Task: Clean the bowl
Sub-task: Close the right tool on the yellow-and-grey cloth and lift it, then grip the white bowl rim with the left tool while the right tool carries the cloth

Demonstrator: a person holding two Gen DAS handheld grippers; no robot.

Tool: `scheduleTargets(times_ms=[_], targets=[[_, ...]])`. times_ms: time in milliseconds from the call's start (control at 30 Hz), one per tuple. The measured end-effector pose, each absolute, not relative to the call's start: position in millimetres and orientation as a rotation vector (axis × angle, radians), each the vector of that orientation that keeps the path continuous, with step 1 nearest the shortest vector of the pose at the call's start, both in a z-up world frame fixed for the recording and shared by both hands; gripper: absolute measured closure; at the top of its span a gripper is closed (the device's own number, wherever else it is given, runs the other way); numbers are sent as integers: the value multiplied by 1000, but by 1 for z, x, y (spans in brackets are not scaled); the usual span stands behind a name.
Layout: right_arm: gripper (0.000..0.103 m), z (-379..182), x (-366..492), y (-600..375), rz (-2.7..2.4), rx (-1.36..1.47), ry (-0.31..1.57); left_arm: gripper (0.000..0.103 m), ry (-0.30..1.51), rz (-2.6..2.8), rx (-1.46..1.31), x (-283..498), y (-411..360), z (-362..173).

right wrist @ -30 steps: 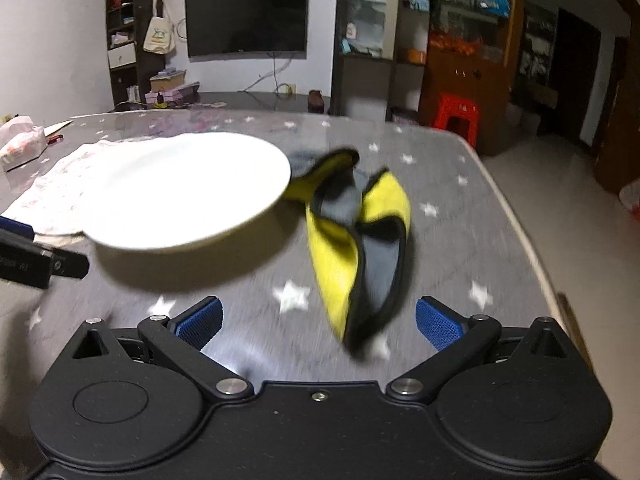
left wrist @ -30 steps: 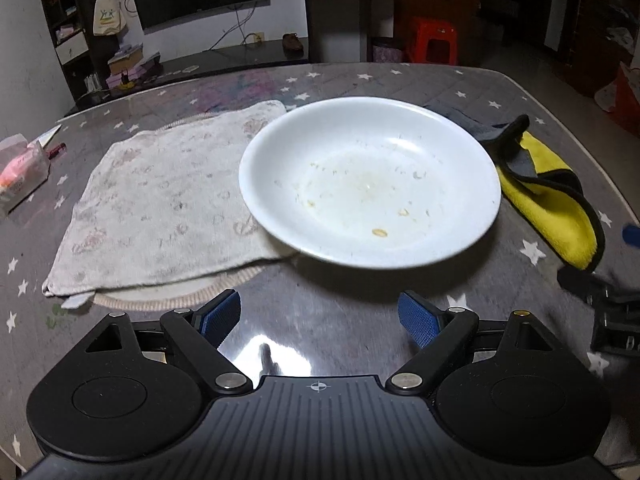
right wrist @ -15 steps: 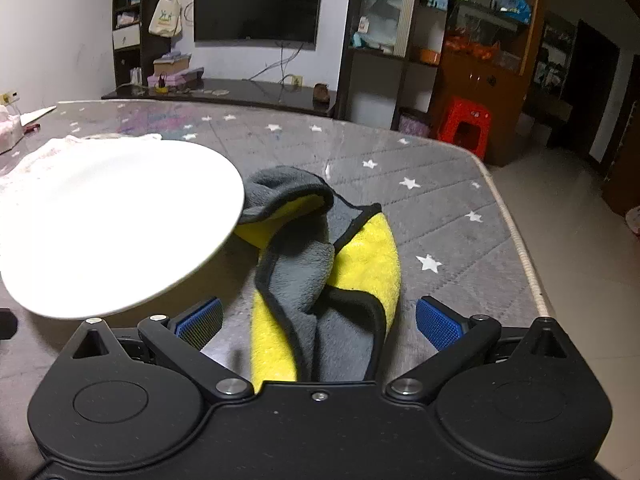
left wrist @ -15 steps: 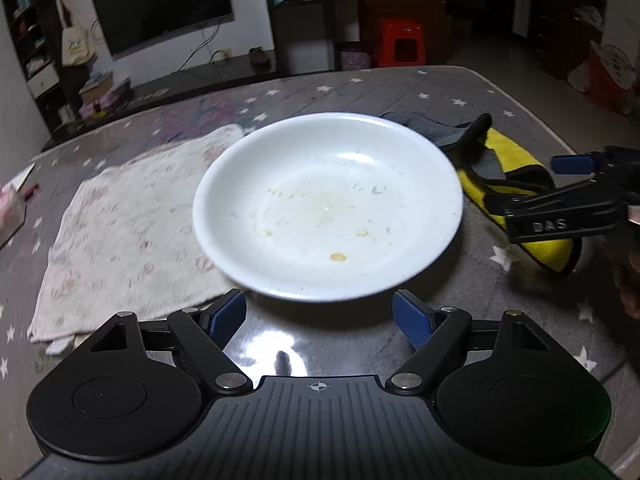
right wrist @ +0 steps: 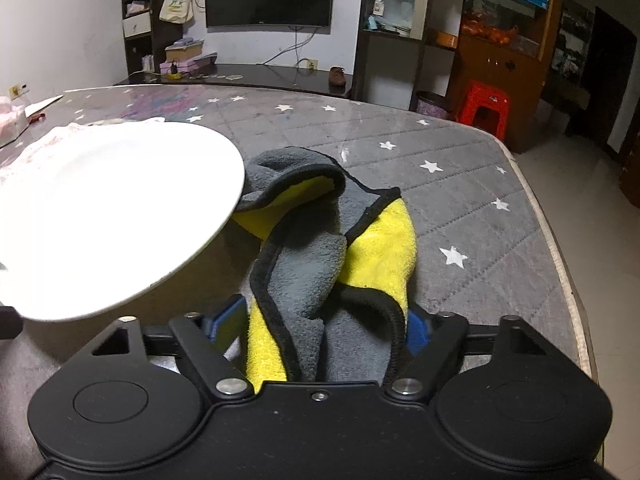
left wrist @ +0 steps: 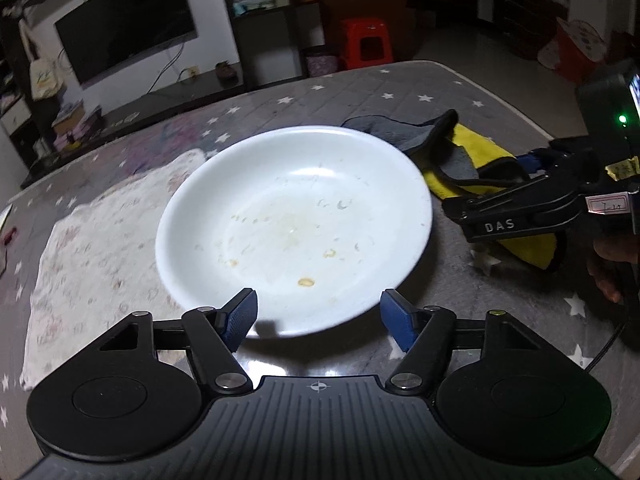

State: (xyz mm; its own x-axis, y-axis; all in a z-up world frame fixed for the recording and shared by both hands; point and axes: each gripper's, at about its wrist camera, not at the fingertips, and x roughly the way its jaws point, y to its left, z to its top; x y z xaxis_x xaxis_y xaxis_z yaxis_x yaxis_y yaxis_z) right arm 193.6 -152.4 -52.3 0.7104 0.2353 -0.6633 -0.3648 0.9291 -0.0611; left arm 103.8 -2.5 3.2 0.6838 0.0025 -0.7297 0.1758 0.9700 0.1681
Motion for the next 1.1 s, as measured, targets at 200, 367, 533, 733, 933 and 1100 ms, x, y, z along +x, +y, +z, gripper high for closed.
scheduleTargets(times_ms=[200,367,533,733,933,1100], targets=[[43,-49,186,-157,346,-186,695,41,798,-159,291,109,-16,-2],[48,-48,181,-160,351,-180,690,45,797,-189,328,115,-23,-8],[51,-50,191,-160,352,-180,687,47,801,-210,336,122,-23,-13],[51,-49,189,-160,340,-180,687,52,804,-226,374,132,-28,-20],[43,-50,184,-164,335,-170,693,57,813,-239,361,139,-27,-24],[19,-50,180,-166,332,-171,680,66,816,-253,369,144,-29,-26]])
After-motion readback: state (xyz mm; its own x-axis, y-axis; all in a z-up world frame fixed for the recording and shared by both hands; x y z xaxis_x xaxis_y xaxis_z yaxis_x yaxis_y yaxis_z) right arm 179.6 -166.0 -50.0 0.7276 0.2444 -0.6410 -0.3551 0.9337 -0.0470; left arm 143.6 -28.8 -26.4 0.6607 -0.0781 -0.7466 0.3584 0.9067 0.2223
